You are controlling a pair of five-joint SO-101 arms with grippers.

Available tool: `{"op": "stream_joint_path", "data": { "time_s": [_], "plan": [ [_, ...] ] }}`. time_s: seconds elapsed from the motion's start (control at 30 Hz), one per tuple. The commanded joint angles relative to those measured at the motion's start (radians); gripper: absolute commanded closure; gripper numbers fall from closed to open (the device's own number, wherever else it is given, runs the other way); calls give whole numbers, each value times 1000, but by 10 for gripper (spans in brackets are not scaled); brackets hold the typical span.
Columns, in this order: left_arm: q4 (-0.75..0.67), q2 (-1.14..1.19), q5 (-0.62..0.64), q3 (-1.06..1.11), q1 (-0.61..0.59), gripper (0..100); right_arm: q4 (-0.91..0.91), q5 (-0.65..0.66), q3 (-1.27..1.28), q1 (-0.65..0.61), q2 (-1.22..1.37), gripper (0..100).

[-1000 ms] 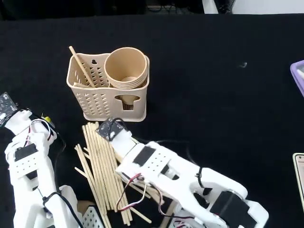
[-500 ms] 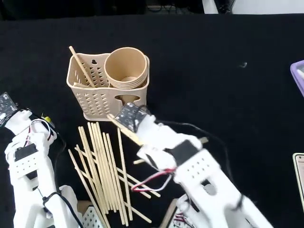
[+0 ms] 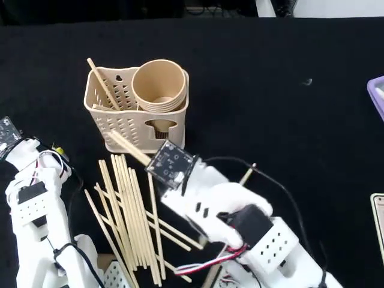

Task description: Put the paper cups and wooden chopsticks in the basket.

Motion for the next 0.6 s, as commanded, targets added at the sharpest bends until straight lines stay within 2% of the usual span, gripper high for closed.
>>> {"op": "stream_joint_path", "data": {
  "time_s": [0.0, 0.23, 0.37, 0.47, 0.57],
  "plan": [
    [-14, -17, 2, -8, -8, 830, -141, -51, -127, -71, 12, 988],
    [-15, -14, 2, -8, -8, 830, -377, -146, -308, -75, 107, 988],
    [-15, -14, 2, -8, -8, 830, -667, -242, -343, -75, 240, 987],
    [-15, -14, 2, -8, -8, 830, -888, -253, -381, -44, 366, 987],
    [-15, -14, 2, -8, -8, 830, -993, -255, -466, 0, 501, 987]
  ]
}}
